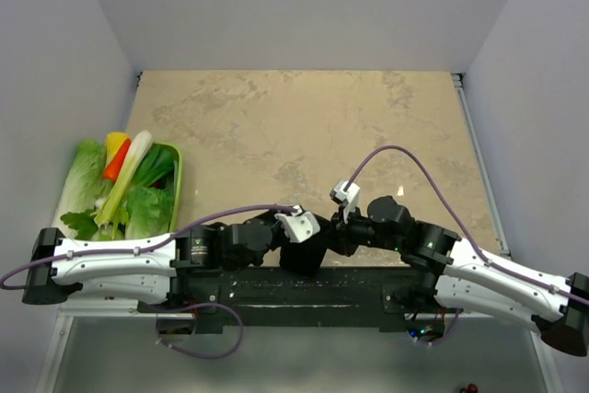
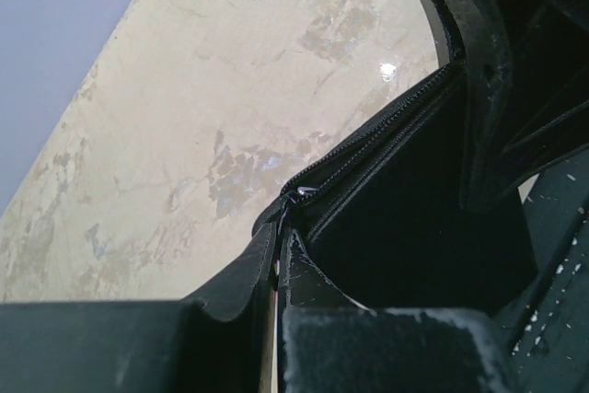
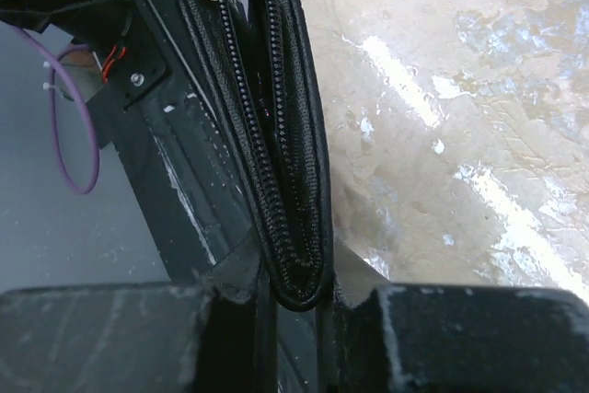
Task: Sort the hair-cutting tools
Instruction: Zip the hairdressing tool bag at the center of the board.
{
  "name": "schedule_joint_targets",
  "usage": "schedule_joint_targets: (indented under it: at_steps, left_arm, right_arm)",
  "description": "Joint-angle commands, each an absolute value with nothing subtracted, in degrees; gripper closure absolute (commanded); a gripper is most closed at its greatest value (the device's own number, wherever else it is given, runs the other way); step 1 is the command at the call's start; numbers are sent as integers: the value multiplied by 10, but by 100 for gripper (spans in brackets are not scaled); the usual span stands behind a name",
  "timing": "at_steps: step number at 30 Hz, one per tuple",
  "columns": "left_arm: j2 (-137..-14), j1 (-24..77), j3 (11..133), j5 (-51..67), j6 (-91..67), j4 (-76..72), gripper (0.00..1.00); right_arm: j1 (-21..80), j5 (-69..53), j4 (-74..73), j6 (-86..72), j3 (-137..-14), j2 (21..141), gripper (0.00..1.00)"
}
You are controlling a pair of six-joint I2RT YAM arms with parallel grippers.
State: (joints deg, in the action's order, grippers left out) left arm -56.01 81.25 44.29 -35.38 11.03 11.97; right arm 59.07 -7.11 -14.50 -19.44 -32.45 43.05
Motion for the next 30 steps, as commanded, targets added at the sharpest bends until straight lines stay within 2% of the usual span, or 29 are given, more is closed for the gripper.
schedule_joint_targets:
  at_steps: [1, 7, 11, 18, 19, 23, 30]
  left_arm:
    - [-547, 814, 503, -336, 61, 160, 100]
    - [-627, 814, 683, -309, -13, 358, 100]
    - [-719, 814, 845, -312, -62, 503, 100]
    - [-873, 815, 1109, -320, -98, 712, 100]
    - [-903, 814, 1131, -334, -103, 754, 100]
    - [-911, 814, 1159, -327, -85, 754, 100]
    - [-849, 813, 1153, -346, -76, 701, 100]
  right_arm:
    - [585, -77, -131, -203, -348, 403, 100]
    - [611, -61, -140, -185, -367, 424, 100]
    - [712, 62, -171, -163, -411, 474, 100]
    - [762, 135, -208, -154, -451, 529, 100]
    - [772, 142, -209, -156, -451, 533, 100]
    - [785, 178, -225, -165, -455, 536, 100]
    - [790, 218, -285, -176, -494, 553, 100]
